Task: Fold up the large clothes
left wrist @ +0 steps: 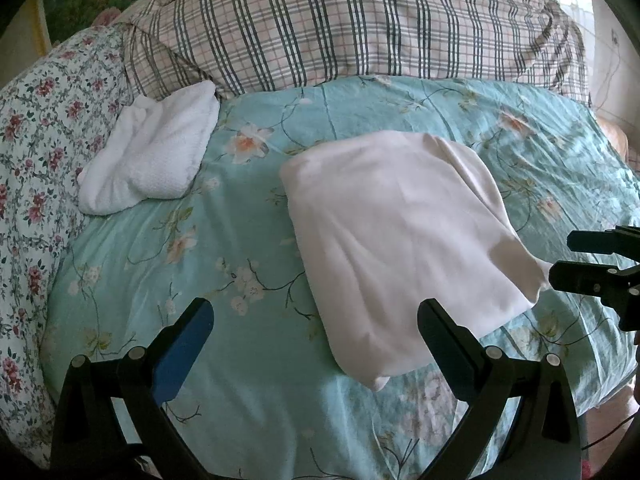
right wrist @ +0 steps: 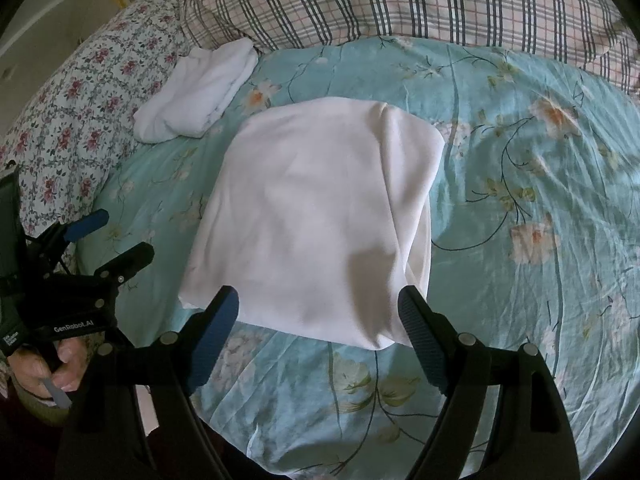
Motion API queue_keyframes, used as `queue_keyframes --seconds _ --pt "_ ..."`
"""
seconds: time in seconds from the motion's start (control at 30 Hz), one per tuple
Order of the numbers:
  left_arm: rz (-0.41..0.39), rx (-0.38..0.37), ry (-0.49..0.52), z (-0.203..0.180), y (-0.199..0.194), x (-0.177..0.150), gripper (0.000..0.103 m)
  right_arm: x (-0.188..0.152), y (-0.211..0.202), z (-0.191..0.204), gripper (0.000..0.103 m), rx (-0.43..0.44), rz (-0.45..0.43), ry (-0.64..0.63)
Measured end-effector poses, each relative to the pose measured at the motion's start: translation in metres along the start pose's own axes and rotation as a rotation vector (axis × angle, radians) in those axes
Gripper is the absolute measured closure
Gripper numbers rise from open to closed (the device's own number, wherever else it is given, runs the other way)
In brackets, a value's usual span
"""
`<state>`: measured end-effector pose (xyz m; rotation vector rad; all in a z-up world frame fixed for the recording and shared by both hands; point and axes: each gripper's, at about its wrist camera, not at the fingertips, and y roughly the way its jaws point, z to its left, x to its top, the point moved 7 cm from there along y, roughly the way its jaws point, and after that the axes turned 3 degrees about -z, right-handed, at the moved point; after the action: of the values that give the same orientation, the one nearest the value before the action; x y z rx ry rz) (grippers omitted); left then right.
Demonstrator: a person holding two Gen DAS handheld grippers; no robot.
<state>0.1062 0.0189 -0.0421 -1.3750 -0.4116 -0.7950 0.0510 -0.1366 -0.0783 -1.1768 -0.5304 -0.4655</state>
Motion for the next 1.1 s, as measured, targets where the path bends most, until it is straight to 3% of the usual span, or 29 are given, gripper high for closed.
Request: queue_keyframes --seconds 1.1 --pt "-0.001 0.022 -0.002 0.007 0.005 0.009 0.001 0.013 -0.002 0.001 0.021 0.015 -0.003 0.007"
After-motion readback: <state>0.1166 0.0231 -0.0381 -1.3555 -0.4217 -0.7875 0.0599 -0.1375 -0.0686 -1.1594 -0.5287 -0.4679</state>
